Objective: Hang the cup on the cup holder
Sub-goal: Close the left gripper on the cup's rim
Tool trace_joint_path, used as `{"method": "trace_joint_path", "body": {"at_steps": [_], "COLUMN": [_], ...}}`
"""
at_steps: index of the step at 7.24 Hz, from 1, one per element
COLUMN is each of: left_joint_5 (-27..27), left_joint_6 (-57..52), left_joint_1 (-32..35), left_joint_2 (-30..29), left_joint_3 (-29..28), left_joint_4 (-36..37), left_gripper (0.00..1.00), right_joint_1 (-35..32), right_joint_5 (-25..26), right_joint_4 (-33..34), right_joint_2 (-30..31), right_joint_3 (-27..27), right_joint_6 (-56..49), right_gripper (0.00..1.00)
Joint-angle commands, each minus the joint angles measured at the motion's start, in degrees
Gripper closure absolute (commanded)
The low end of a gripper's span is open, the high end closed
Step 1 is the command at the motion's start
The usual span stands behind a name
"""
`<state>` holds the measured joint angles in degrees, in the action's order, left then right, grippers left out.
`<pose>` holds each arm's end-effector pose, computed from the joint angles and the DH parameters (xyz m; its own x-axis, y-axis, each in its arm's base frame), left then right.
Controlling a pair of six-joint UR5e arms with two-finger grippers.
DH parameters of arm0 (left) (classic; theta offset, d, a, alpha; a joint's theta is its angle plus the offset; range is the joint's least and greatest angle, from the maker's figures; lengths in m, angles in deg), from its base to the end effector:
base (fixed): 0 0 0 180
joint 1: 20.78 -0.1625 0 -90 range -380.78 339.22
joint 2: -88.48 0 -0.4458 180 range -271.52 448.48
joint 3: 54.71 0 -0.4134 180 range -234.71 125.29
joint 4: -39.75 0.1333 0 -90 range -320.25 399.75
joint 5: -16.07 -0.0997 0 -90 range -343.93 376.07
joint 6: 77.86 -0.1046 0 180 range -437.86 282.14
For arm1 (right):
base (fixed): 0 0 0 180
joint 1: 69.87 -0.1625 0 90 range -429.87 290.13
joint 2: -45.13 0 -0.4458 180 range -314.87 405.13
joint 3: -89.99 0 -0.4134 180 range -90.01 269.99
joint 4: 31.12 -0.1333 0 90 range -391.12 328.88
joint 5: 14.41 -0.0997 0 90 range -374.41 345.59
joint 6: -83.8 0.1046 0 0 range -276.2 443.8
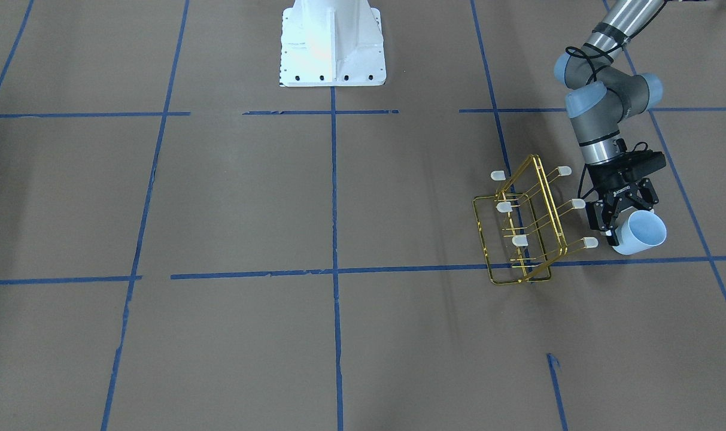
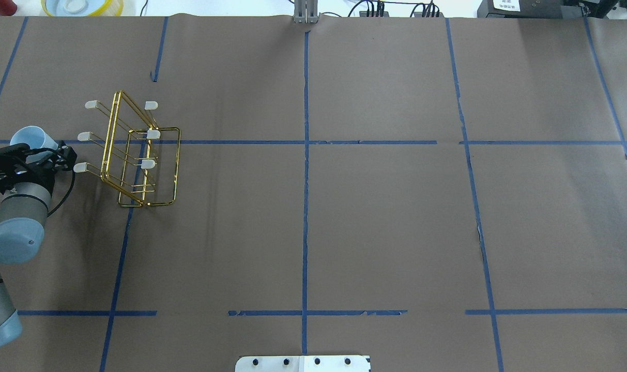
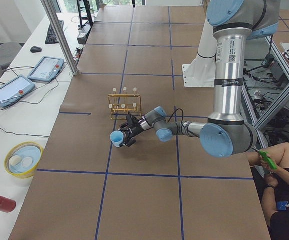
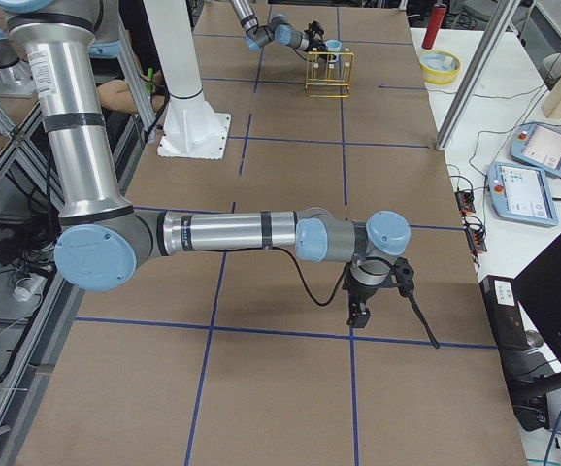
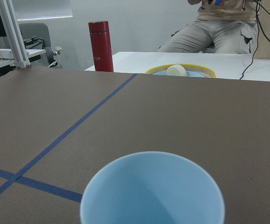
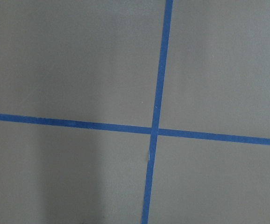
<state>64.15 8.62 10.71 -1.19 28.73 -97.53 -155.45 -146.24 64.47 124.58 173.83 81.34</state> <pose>0.3494 -0.4523 0.6526 0.6948 -0.3720 -0.6155 0.7165 0.4320 0.5477 0.0177 -0.5950 0.6491 0.7400 -0.0862 0.6671 0.1089 0.9940 0.0077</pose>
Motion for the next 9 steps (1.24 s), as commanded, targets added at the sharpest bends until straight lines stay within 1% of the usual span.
{"method": "trace_joint_path", "body": {"at_steps": [1, 6, 7, 8, 9], "left_joint_5": [0.0, -0.09, -0.09, -0.09, 0.35], "left_joint_6": [-0.09, -0.17, -0.09, 0.0, 0.09], "left_joint_1": [-0.02, 0.77, 0.86, 0.86, 2.08], "left_joint_2": [-0.33, -0.33, -0.42, -0.42, -0.42], "left_joint_3": [-0.73, -2.23, -2.14, -1.79, -0.75], "left_joint_4": [-0.01, 0.08, -0.1, -0.27, -1.15], "left_gripper": [0.0, 0.0, 0.16, 0.64, 1.0], "right_joint_1": [0.06, -0.03, -0.03, 0.06, -0.03], "right_joint_5": [0.0, 0.0, 0.0, 0.0, 0.0], "right_joint_4": [-0.05, 0.03, -0.05, 0.03, -0.05], "right_joint_2": [0.0, 0.0, 0.0, 0.0, 0.0], "right_joint_3": [0.0, 0.0, 0.0, 0.0, 0.0], "right_joint_6": [0.0, 0.0, 0.0, 0.0, 0.0], "right_gripper": [0.0, 0.0, 0.0, 0.0, 0.0]}}
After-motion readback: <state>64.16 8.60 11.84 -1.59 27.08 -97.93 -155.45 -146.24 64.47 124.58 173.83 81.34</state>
